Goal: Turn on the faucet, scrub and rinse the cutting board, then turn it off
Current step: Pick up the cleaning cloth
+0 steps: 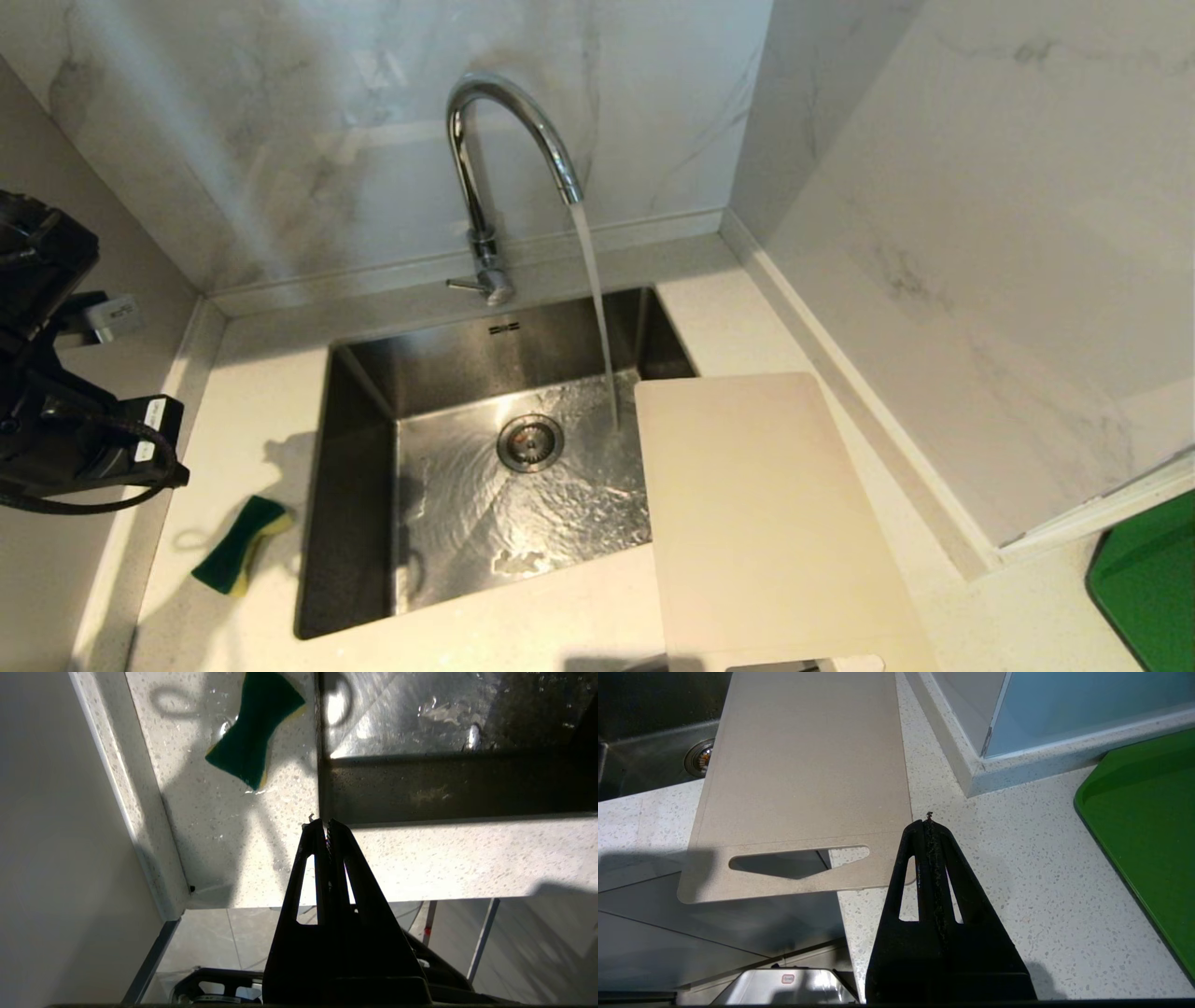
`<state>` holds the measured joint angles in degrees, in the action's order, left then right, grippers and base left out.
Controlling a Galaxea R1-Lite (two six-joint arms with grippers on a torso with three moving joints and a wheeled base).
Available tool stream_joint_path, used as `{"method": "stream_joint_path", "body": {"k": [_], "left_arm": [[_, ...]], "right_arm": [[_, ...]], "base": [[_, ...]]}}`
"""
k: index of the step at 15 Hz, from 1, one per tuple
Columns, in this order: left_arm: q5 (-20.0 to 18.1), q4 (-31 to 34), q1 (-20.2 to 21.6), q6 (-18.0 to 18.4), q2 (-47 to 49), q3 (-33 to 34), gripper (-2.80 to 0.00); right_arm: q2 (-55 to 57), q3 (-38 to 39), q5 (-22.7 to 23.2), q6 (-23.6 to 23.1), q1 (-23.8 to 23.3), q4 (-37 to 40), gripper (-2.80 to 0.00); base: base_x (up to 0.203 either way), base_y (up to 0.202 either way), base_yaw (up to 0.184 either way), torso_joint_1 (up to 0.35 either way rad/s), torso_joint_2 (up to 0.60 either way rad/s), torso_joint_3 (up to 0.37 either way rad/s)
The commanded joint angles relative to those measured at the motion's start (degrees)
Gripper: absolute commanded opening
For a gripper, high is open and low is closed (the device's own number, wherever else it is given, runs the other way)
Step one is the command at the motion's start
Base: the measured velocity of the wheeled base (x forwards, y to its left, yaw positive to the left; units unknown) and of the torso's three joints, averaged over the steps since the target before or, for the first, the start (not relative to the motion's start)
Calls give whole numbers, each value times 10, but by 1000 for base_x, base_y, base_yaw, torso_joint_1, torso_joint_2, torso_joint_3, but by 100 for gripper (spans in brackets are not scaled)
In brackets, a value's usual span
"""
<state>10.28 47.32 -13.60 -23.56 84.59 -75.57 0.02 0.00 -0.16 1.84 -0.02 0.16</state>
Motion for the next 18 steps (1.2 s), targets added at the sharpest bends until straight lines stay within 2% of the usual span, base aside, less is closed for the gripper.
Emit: {"method": "stream_joint_path", "body": {"k": [1,5,7,10,12,14,18], "left_arm": [[1,3,-1,-1,-3,19,-280],[1,-14,2,5,-8,65,-280],[1,-55,2,29,-17,103,-280],[-7,-126,11,89,-23,164,-280],[-70,-134,42,121,-23,172,-280],[-116,-135,77,154,-16,174,-280],[-125,-149,83,173,-5,173,-280]], "right_arm": [[0,0,0,0,0,0,-280],[0,0,0,0,0,0,-280],[0,0,0,0,-1,0,-280],[0,0,0,0,0,0,-280],[0,0,0,0,0,0,-280],[0,0,0,0,0,0,-280],[0,0,0,0,0,0,-280]], "base": [[0,0,0,0,0,0],[0,0,0,0,0,0],[0,0,0,0,0,0],[0,0,0,0,0,0],[0,0,0,0,0,0],[0,0,0,0,0,0],[0,0,0,0,0,0]]}}
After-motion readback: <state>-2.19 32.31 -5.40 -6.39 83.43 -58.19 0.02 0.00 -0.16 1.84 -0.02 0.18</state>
